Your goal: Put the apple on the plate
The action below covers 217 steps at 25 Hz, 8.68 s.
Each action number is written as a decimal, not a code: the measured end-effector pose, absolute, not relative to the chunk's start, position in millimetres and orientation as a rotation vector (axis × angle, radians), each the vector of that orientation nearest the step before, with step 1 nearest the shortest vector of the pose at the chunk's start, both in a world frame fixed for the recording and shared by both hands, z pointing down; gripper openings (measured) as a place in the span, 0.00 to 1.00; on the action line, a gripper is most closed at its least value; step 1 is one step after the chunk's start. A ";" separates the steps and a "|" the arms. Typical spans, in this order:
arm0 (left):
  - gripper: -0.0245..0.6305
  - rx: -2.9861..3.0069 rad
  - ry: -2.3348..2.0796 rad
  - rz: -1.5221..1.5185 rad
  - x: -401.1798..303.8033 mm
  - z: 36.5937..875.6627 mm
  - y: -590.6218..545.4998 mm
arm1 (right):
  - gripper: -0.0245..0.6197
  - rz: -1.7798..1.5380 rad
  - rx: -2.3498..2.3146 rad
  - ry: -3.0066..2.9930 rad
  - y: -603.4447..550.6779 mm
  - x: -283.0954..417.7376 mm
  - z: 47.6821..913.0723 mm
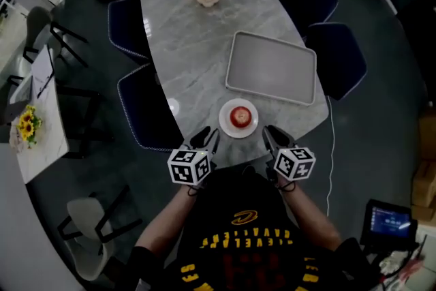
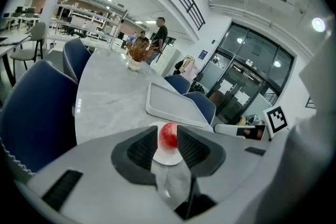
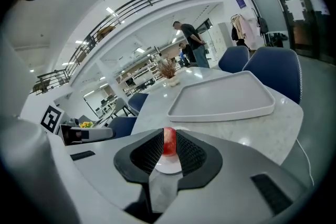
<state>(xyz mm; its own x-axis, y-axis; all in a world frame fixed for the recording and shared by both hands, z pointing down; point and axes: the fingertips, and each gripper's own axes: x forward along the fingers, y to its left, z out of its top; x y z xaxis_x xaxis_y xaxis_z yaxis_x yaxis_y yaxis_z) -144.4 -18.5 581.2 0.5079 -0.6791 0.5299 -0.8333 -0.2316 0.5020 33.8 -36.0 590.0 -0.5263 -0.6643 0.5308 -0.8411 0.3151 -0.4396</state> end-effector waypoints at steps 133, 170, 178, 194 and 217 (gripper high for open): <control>0.07 1.678 -0.701 -0.191 11.1 525.1 -252.7 | 0.08 1.984 1.485 -2.348 -240.2 186.6 537.0; 0.07 1.533 -0.770 0.067 20.3 681.0 -300.6 | 0.08 1.927 1.335 -2.117 -291.2 182.4 685.9; 0.07 1.525 -0.773 0.105 20.8 688.7 -297.1 | 0.08 1.886 1.328 -2.117 -289.0 181.8 686.4; 0.11 1.661 -0.933 0.259 15.1 682.8 -300.8 | 0.08 1.718 1.398 -2.163 -289.8 185.3 672.1; 0.04 2.373 -1.110 0.139 70.2 503.8 -284.4 | 0.05 0.801 1.323 -2.650 -291.8 154.1 526.7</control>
<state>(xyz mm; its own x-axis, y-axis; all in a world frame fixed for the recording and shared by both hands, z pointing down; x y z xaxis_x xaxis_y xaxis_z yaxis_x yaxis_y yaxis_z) 70.2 -284.4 503.8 0.6599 -0.6891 0.2995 -0.7417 -0.5339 0.4059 154.1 -291.8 526.7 -0.6260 -0.7246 0.2883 -0.7629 0.4926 -0.4187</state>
